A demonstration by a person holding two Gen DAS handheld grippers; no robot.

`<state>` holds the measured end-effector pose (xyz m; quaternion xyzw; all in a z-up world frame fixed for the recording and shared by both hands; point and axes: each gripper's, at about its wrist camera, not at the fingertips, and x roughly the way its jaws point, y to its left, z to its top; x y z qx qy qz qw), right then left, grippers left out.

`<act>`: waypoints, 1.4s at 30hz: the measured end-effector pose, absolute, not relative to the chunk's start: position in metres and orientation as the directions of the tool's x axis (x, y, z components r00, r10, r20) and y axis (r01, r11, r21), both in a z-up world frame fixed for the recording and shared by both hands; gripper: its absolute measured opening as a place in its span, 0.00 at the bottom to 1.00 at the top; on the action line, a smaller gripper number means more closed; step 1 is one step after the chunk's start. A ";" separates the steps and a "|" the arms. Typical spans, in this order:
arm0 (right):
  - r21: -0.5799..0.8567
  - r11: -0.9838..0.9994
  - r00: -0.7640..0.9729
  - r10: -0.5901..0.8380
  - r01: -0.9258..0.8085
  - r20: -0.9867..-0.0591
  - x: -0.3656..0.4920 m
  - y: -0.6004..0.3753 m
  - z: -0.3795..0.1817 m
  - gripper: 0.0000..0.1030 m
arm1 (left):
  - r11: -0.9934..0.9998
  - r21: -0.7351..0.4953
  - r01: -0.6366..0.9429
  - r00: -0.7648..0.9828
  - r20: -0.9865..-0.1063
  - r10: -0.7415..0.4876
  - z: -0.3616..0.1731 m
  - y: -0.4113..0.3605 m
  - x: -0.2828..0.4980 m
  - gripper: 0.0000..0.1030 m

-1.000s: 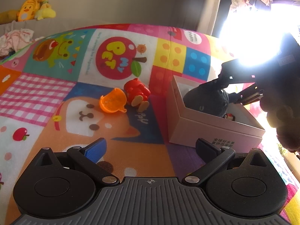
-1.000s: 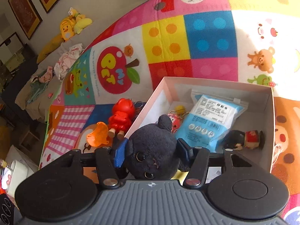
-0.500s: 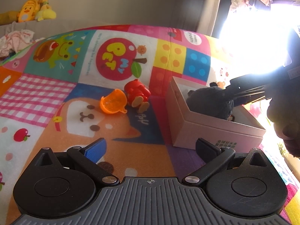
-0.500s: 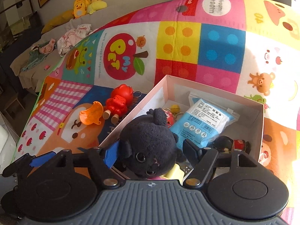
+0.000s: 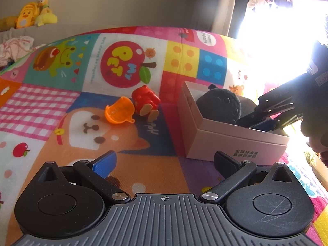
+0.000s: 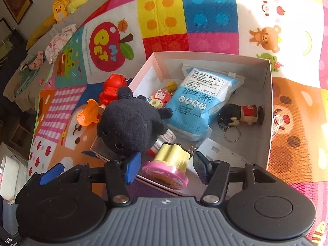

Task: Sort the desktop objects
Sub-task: 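Push the black plush cat down into the box with the right tool, then withdraw the right tool from the box toward the red keyring figure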

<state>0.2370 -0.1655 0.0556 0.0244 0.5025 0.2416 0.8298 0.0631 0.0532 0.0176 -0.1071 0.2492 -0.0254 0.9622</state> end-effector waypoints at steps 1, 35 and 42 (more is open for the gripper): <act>0.276 0.889 0.370 0.411 -0.366 -0.833 0.240 -0.162 0.052 0.56 | 0.975 -0.224 -0.005 0.874 -0.474 -0.105 0.017 0.054 0.063 1.00; 0.061 0.965 0.748 0.235 -0.253 -0.620 0.145 -0.265 0.085 0.66 | 0.965 0.105 0.240 0.907 -0.378 -0.185 0.066 -0.045 0.122 0.77; 0.114 0.974 0.751 0.224 -0.195 -0.622 0.116 -0.299 0.056 0.70 | 0.888 0.082 0.452 0.774 -0.531 -0.345 0.047 -0.076 0.130 0.67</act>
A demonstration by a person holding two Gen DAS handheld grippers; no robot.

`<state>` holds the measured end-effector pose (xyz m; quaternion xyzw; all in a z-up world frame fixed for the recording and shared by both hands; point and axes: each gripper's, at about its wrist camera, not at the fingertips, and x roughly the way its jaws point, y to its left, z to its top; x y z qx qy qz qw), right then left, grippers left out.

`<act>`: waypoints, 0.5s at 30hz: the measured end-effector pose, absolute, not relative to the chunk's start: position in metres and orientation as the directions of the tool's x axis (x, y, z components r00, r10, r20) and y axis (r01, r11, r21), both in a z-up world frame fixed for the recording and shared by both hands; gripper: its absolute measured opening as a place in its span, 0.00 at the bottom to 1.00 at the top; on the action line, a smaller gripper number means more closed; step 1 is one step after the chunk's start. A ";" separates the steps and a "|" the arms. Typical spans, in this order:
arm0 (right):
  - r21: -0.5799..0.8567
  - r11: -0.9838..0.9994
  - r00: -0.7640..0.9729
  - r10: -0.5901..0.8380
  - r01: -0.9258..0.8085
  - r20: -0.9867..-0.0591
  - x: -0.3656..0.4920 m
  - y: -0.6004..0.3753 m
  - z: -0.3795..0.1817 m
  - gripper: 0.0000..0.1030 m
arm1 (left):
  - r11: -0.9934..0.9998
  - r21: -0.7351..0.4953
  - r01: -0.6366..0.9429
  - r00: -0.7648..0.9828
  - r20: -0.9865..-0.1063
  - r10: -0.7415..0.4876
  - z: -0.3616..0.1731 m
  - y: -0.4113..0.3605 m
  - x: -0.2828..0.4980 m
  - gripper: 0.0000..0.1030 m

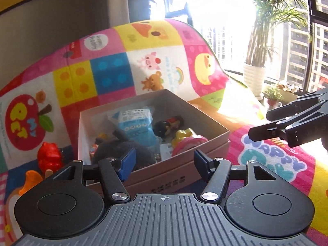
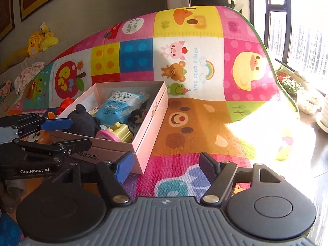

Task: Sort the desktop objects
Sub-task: 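Withdraw the right tool from the box toward the red keyring figure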

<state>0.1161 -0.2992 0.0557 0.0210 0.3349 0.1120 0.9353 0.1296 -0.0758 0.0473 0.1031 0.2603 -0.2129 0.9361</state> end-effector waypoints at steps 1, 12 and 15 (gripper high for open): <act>0.133 0.974 0.746 0.227 -0.184 -0.626 0.116 -0.303 0.053 0.71 | 0.885 0.104 0.453 0.781 -0.525 -0.338 0.044 -0.079 0.129 0.72; 0.158 0.965 0.745 0.261 -0.207 -0.615 0.105 -0.297 0.054 0.78 | 0.942 0.012 0.335 0.833 -0.471 -0.290 0.063 -0.041 0.095 0.93; 0.111 0.960 0.750 0.272 -0.258 -0.603 0.107 -0.276 0.064 0.78 | 0.981 -0.031 0.189 0.861 -0.476 -0.181 0.056 -0.009 0.083 0.94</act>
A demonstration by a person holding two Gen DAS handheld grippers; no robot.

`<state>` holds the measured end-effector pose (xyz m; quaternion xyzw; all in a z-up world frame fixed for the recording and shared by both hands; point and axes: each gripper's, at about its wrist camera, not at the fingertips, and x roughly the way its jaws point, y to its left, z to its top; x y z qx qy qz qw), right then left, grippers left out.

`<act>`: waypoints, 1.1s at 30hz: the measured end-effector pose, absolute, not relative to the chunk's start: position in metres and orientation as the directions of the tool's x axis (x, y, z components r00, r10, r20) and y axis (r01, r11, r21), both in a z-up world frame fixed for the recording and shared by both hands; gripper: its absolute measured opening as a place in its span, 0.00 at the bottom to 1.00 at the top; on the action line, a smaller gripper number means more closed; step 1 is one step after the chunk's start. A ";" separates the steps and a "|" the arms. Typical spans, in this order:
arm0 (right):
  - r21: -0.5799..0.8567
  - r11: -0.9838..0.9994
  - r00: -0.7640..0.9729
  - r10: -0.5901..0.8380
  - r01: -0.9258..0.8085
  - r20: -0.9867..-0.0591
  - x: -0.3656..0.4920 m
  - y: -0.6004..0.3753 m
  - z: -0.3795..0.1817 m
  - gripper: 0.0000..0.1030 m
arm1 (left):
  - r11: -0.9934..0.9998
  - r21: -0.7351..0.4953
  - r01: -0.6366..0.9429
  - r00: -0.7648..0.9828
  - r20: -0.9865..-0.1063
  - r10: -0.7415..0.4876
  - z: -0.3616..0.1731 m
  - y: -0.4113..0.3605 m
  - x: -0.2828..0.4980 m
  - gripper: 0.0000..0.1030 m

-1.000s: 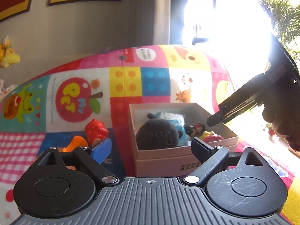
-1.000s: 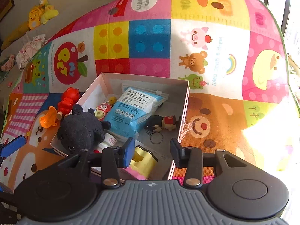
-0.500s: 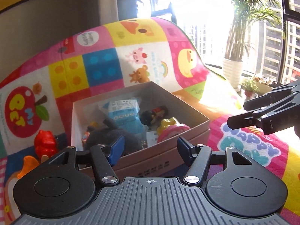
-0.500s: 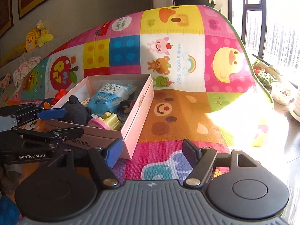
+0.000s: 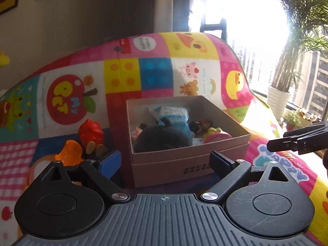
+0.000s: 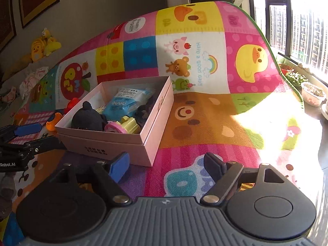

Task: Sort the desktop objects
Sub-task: 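Withdraw the right tool from the box toward the red keyring figure, then grasp the red keyring figure with the right tool and lift it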

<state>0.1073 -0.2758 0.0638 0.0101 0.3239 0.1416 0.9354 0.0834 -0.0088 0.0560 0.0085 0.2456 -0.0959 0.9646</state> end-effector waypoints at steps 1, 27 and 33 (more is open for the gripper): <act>0.091 0.956 0.752 0.277 -0.280 -0.597 0.108 -0.266 0.068 0.78 | 0.991 -0.034 0.130 0.867 -0.480 -0.131 0.052 0.002 0.082 0.94; 0.036 0.923 0.472 0.230 -0.384 -0.851 0.324 0.051 0.037 0.74 | 0.950 -0.223 -0.219 0.838 -0.542 0.066 0.010 0.093 0.076 0.95; 0.012 0.890 0.430 0.231 -0.455 -0.873 0.310 0.058 0.035 0.50 | 0.940 -0.254 -0.227 0.831 -0.554 0.051 0.008 0.098 0.078 0.96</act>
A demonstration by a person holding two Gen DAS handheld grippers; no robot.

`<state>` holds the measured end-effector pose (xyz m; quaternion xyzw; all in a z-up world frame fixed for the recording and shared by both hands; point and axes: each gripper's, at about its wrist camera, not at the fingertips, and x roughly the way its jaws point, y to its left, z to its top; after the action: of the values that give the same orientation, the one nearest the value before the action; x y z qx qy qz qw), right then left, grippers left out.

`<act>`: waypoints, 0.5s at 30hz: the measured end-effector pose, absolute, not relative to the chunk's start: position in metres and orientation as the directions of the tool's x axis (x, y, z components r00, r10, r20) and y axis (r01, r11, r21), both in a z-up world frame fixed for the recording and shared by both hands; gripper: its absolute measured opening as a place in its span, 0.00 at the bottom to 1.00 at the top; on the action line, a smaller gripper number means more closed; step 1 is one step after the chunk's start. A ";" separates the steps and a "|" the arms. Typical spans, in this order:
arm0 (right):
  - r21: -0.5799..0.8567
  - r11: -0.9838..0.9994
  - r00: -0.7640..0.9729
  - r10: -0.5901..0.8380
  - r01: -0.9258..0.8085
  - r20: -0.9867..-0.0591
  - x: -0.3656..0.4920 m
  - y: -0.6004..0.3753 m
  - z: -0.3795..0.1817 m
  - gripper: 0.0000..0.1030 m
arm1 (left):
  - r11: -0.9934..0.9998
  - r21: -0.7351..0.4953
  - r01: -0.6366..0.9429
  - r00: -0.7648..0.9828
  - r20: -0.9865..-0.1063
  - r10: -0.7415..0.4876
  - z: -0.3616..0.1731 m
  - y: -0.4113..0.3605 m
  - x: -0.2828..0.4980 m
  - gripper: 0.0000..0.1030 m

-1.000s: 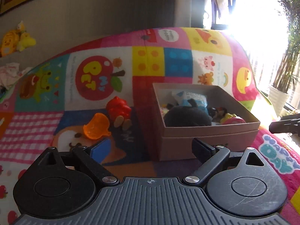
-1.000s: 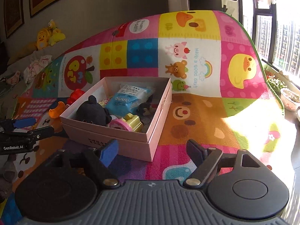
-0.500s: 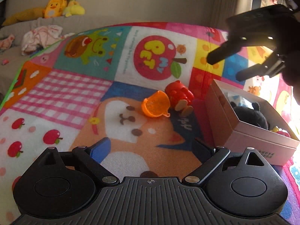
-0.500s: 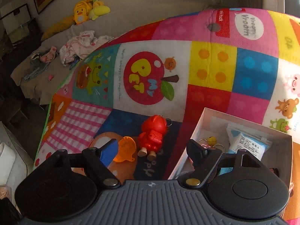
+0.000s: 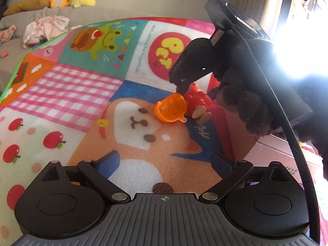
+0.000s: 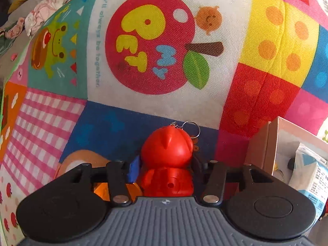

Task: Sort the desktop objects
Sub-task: 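Grasp the red keyring figure with the right tool and lift it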

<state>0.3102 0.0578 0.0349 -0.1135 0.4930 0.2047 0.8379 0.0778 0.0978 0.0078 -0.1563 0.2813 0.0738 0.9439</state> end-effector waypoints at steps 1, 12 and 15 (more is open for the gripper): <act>0.007 0.885 0.446 0.242 -0.466 -0.862 0.304 0.055 0.041 0.50 | 0.939 -0.257 -0.229 0.830 -0.556 0.050 0.008 0.098 0.078 0.96; 0.162 0.782 0.516 0.536 -0.602 -0.668 0.175 -0.082 0.149 0.50 | 0.932 -0.276 -0.237 0.820 -0.570 0.040 0.006 0.101 0.079 0.97; 0.166 0.784 0.512 0.533 -0.599 -0.674 0.145 -0.123 0.148 0.50 | 0.934 -0.267 -0.238 0.817 -0.575 0.044 0.006 0.100 0.080 0.98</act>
<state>0.1451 -0.1226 0.1479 -0.0440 0.3715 0.3259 0.8682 0.0799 0.1000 0.0058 -0.1657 0.2928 0.0749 0.9387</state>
